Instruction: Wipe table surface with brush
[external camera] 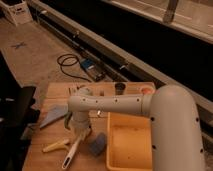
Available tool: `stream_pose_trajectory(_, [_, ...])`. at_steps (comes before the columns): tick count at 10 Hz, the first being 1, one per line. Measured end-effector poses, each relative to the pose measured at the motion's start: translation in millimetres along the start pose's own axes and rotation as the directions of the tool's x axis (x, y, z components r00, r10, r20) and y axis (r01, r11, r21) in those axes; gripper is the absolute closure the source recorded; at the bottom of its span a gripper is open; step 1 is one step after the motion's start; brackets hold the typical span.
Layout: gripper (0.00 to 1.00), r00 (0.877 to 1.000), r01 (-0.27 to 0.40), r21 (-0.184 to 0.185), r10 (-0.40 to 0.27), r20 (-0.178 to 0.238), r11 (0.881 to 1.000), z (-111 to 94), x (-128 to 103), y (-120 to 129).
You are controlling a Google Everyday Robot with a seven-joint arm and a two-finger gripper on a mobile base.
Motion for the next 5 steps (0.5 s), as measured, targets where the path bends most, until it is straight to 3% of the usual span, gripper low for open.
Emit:
stream_pose_trajectory(2, [1.00, 0.999, -0.048, -0.023, 0.048, -0.010, 0.999, -0.9, 12.7, 22.8])
stream_pose_trajectory(5, [1.00, 0.996, -0.074, -0.033, 0.072, -0.060, 0.997, -11.7, 46.6, 12.7])
